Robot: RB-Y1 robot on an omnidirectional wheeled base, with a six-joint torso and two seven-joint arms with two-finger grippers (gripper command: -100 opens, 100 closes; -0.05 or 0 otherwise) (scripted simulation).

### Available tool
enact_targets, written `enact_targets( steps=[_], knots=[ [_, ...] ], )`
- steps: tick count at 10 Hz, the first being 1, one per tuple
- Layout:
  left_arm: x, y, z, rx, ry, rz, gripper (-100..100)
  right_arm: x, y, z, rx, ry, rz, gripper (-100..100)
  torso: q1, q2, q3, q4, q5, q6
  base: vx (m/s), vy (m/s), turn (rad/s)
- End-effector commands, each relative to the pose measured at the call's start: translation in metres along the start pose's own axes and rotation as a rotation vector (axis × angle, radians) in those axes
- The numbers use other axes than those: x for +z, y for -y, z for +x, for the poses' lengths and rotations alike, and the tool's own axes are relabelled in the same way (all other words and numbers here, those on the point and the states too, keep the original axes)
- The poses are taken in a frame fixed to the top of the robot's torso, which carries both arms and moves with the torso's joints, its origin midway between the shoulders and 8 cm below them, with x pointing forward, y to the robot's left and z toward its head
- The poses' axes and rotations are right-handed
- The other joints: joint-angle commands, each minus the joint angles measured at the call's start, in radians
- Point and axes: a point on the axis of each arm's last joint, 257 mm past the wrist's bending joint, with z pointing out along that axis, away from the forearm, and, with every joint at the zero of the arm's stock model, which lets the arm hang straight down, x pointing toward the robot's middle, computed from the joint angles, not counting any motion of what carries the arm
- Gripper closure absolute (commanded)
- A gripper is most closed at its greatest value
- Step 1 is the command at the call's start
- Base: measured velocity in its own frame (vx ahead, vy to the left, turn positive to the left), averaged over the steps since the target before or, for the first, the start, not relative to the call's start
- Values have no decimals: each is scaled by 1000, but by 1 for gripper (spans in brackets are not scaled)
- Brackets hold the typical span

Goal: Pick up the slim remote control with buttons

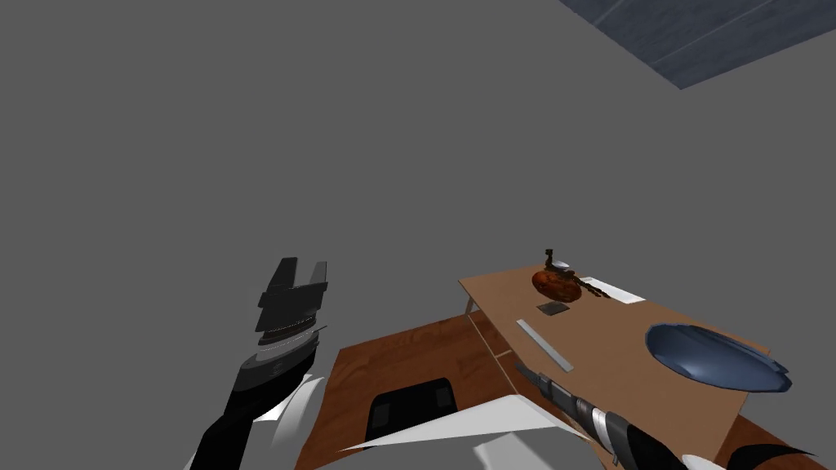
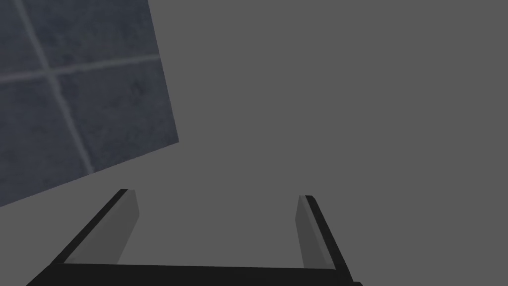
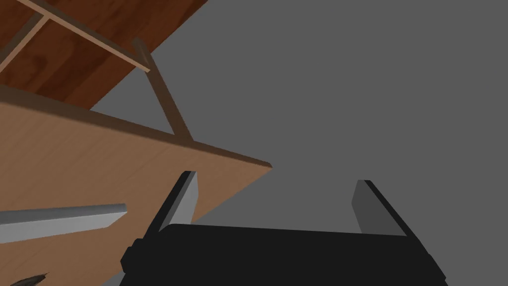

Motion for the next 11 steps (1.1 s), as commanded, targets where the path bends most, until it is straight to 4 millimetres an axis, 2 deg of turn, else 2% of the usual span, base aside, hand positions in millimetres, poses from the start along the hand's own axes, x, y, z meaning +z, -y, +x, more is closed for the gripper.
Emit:
enact_targets(
  steps=[1, 2, 3, 4, 5, 6, 7, 8, 10, 11],
  knots=[
    [0, 0, 0, 0, 0, 0, 0, -14, 32, 17, -16, -49, 77, -100, 0, 0, 0, 0, 0, 0, 43, -62, 283],
    [0, 0, 0, 0, 0, 0, 0, -14, 33, 18, -28, -56, 81, -100, -1, 0, 0, 0, 0, -1, 38, -54, 122],
    [0, 0, 0, 0, 0, 0, 0, -25, 59, 28, -44, -97, 142, -100, 0, 1, 0, 0, 0, 0, 63, -57, 228],
    [0, 0, 0, 0, 0, 0, 0, -26, 60, 30, -50, -101, 145, -100, 0, 0, 0, 0, 0, -1, 50, -63, 120],
    [0, 0, 0, 0, 0, 0, 0, -35, 78, 38, -74, -140, 190, -100, 0, 0, 0, 0, 0, 0, 70, -77, 193],
    [0, 0, 0, 0, 0, 0, 0, -39, 86, 41, -70, -147, 206, -100, -1, -1, -1, 0, 0, -1, 65, -71, 128],
    [0, 0, 0, 0, 0, 0, 0, -51, 106, 50, -88, -187, 254, -100, -1, -1, -1, 0, 0, 0, 56, -94, 243],
    [0, 0, 0, 0, 0, 0, 0, -53, 109, 52, -89, -192, 263, -100, -2, -1, -1, 0, 0, -1, 55, -82, 110],
    [0, 0, 0, 0, 0, 0, 0, -79, 147, 74, -112, -274, 353, -100, -2, -2, -1, 0, -1, 0, 93, -105, 251],
    [0, 0, 0, 0, 0, 0, 0, -81, 150, 76, -120, -283, 362, -100, -4, -4, -2, -1, -1, -1, 86, -109, 96]
  ],
)
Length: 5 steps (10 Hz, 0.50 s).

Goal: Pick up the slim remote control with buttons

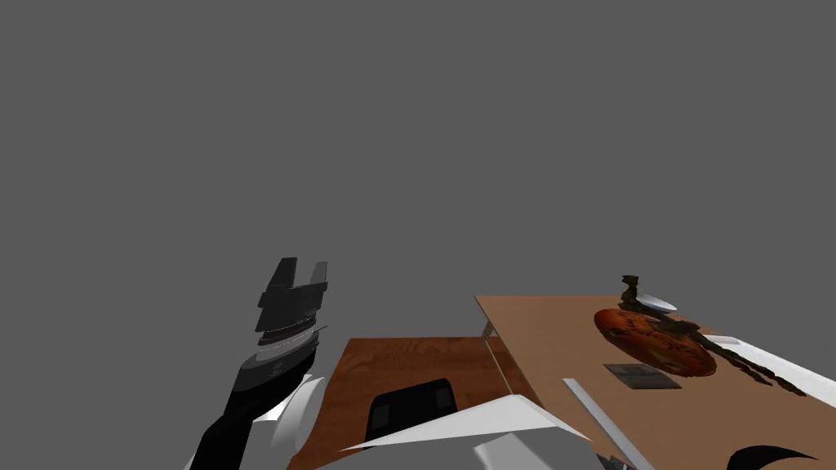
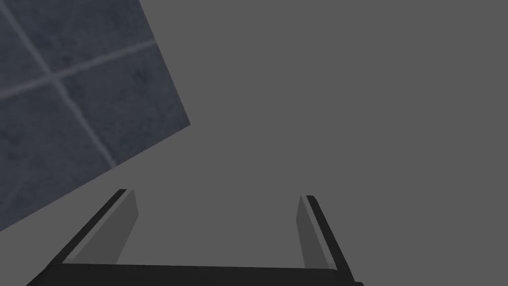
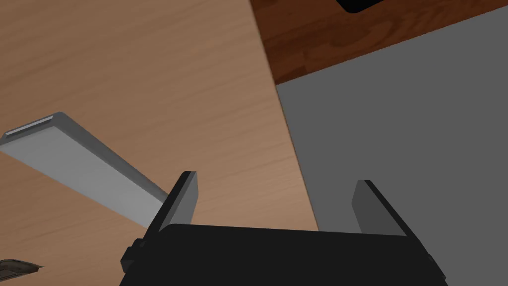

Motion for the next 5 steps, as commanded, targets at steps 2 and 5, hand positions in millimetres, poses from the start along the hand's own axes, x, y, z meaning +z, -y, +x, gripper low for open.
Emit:
enact_targets(
  steps=[2, 5],
  knots=[
    [0, 0, 0, 0, 0, 0, 0, -6, 38, 37, -24, -93, 86, -100, -1, 0, 0, 0, 0, -1, 112, -133, 202],
    [0, 0, 0, 0, 0, 0, 0, -10, 53, 55, -40, -140, 123, -100, 1, 1, 1, 0, 0, 0, 56, -100, 77]
  ],
)
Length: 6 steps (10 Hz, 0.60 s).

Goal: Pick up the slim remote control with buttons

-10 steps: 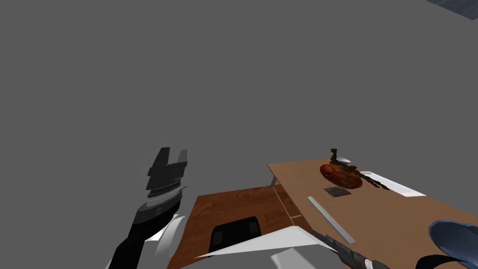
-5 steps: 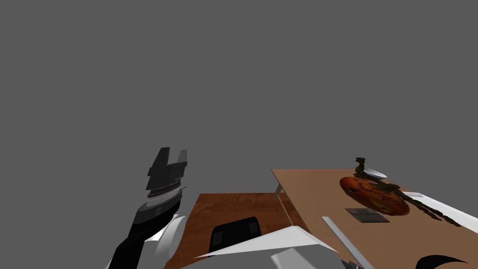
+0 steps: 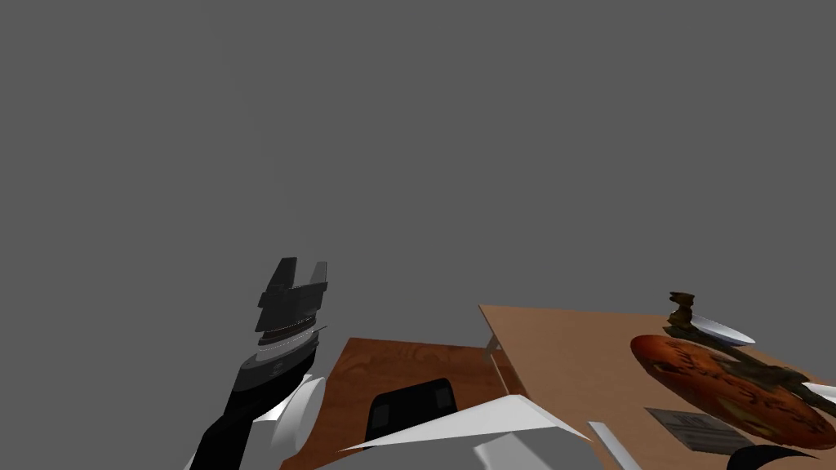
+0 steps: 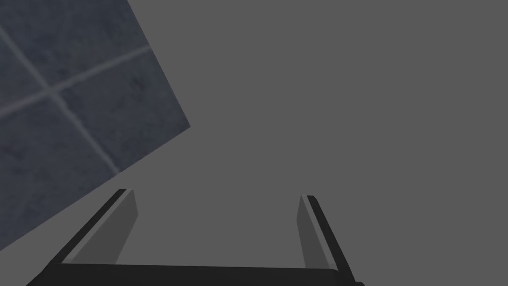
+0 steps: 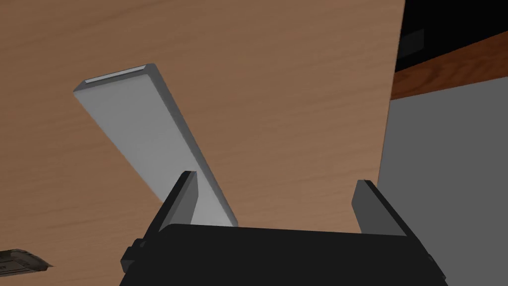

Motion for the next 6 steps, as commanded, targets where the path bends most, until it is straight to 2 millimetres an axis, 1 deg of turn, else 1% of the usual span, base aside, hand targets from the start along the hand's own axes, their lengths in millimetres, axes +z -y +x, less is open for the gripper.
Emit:
enact_targets(
  steps=[1, 2, 3, 4, 6],
  knots=[
    [0, 0, 0, 0, 0, 0, 0, -1, 13, 22, -12, -48, 32, -100, 0, 0, 0, 0, 0, 0, 47, -93, 101],
    [0, 0, 0, 0, 0, 0, 0, -1, 22, 38, -21, -85, 54, -100, -1, 0, 0, 0, 0, 0, 80, -158, 175],
    [0, 0, 0, 0, 0, 0, 0, -1, 22, 38, -21, -85, 54, -100, -4, -2, -1, 0, -1, -1, 62, -130, 80],
    [0, 0, 0, 0, 0, 0, 0, -1, 29, 53, -29, -119, 70, -100, -3, -2, -1, 0, -1, 0, 68, -91, 75],
    [0, 0, 0, 0, 0, 0, 0, -1, 35, 79, -42, -177, 88, -100, 0, -3, -1, -1, 0, 0, 84, -103, 119]
  ],
)
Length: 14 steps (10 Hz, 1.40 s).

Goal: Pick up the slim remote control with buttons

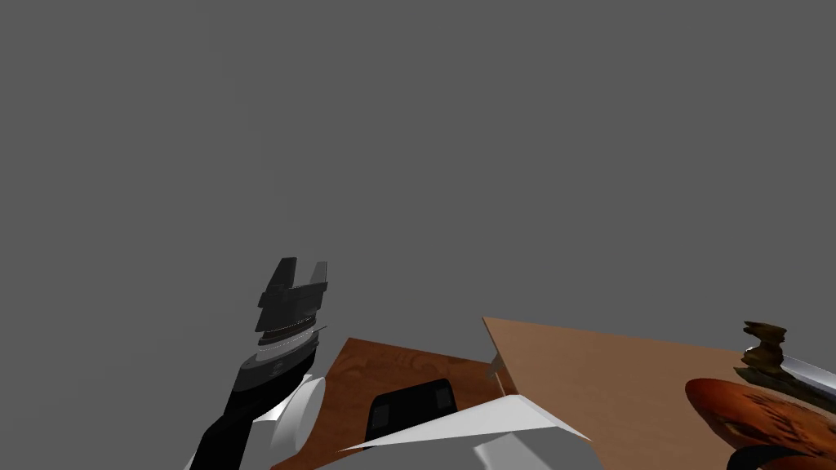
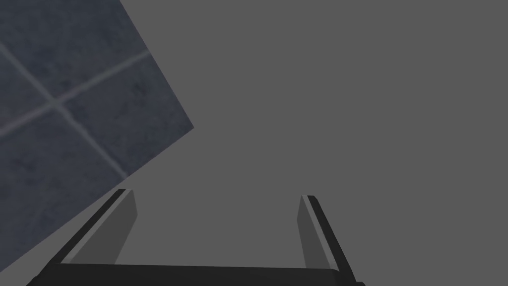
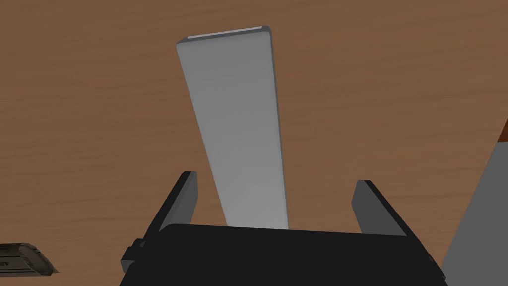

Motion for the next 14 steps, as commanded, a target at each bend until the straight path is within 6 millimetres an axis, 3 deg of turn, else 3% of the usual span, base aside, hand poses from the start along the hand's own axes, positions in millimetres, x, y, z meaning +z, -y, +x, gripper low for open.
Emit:
enact_targets(
  steps=[1, 3, 4, 5, 6, 7, 8, 9, 10, 11, 12, 13, 14],
  knots=[
    [0, 0, 0, 0, 0, 0, 0, 2, 3, 8, -5, -19, 5, -100, 0, 0, 0, 0, 0, 0, 57, -87, 25],
    [0, 0, 0, 0, 0, 0, 0, 7, 2, 27, -14, -59, 8, -100, 3, 2, 1, 0, 1, 0, 55, -67, 42],
    [0, 0, 0, 0, 0, 0, 0, 7, 1, 21, -11, -47, 8, -100, 3, 1, 1, 0, 1, 0, 29, -35, 16],
    [0, 0, 0, 0, 0, 0, 0, 7, 1, 22, -12, -49, 8, 0, 5, 3, 2, 1, 1, 0, 5, -7, 1],
    [0, 0, 0, 0, 0, 0, 0, 10, 7, 13, -10, -45, 17, -100, 7, 4, 2, 1, 1, 1, -27, 15, 57],
    [0, 0, 0, 0, 0, 0, 0, 13, 7, 0, -18, -33, 14, -100, 8, 6, 3, 1, 2, 0, -73, 29, 78],
    [0, 0, 0, 0, 0, 0, 0, 13, 13, 6, -6, -44, 25, -100, 9, 9, 5, 2, 2, 0, -65, 28, 29],
    [0, 0, 0, 0, 0, 0, 0, 16, 13, -6, -10, -33, 23, -100, 10, 9, 5, 2, 2, 1, -67, 43, 48],
    [0, 0, 0, 0, 0, 0, 0, 16, 17, -1, -1, -42, 31, -100, 10, 10, 6, 2, 2, 0, -49, 32, 27],
    [0, 0, 0, 0, 0, 0, 0, 19, 16, -13, -4, -31, 26, -100, 10, 9, 5, 2, 2, 1, -56, 32, 50],
    [0, 0, 0, 0, 0, 0, 0, 19, 20, -9, 3, -38, 32, -100, 10, 9, 5, 2, 2, 0, -44, 20, 27],
    [0, 0, 0, 0, 0, 0, 0, 22, 17, -22, -2, -25, 25, -100, 9, 9, 5, 2, 2, 1, -45, 22, 48],
    [0, 0, 0, 0, 0, 0, 0, 21, 23, -13, 13, -40, 36, -100, 9, 8, 5, 2, 2, 0, -39, 18, 31]
  ],
)
